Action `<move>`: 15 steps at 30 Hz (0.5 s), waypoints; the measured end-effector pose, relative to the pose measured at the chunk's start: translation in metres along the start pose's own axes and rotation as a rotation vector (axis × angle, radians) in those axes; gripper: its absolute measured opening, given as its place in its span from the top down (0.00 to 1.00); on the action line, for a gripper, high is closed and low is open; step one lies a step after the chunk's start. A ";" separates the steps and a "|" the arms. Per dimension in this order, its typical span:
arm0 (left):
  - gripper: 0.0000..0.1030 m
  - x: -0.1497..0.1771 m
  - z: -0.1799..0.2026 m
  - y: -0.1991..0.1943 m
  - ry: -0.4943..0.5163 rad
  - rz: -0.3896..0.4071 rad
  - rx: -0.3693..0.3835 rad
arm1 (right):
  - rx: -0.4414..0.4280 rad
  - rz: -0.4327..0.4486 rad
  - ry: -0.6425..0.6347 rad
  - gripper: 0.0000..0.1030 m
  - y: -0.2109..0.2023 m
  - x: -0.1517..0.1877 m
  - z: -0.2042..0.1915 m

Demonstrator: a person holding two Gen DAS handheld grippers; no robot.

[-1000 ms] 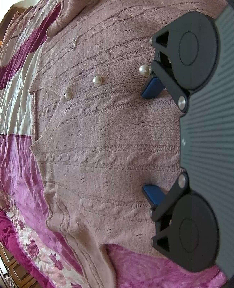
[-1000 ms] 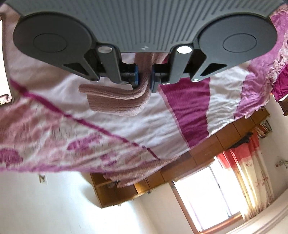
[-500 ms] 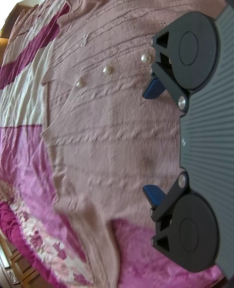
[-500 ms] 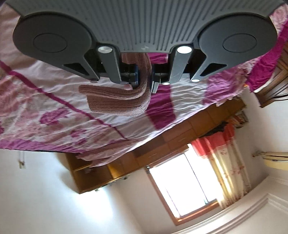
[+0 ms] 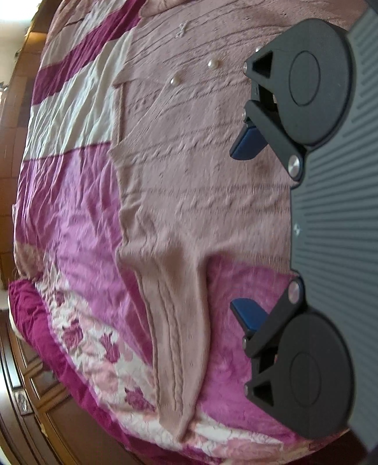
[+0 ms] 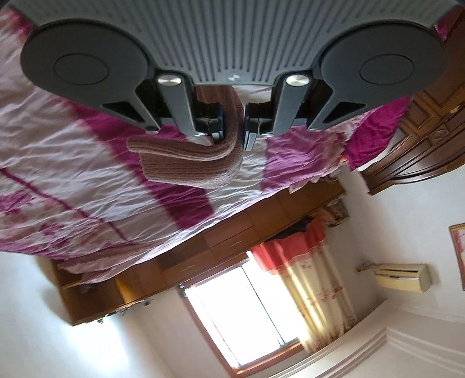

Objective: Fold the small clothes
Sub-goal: 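Lift the sleeve cuff with the right tool and carry it back across the body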

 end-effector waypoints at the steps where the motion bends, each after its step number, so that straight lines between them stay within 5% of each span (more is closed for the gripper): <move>1: 0.00 0.000 -0.004 -0.001 -0.007 0.002 -0.002 | -0.009 -0.008 -0.005 0.87 0.003 0.005 -0.010; 15: 0.00 0.007 -0.046 -0.003 -0.058 0.015 -0.028 | -0.050 -0.206 -0.157 0.87 0.093 0.127 -0.107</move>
Point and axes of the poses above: each gripper's, at about its wrist camera, not at the fingertips, and y roughly the way its jaws point, z to its right, x to its underside, the point moved 9 cm from there along y, roughly the way its jaws point, and after that the axes turned 11 degrees about -z, right-handed, at the moved point
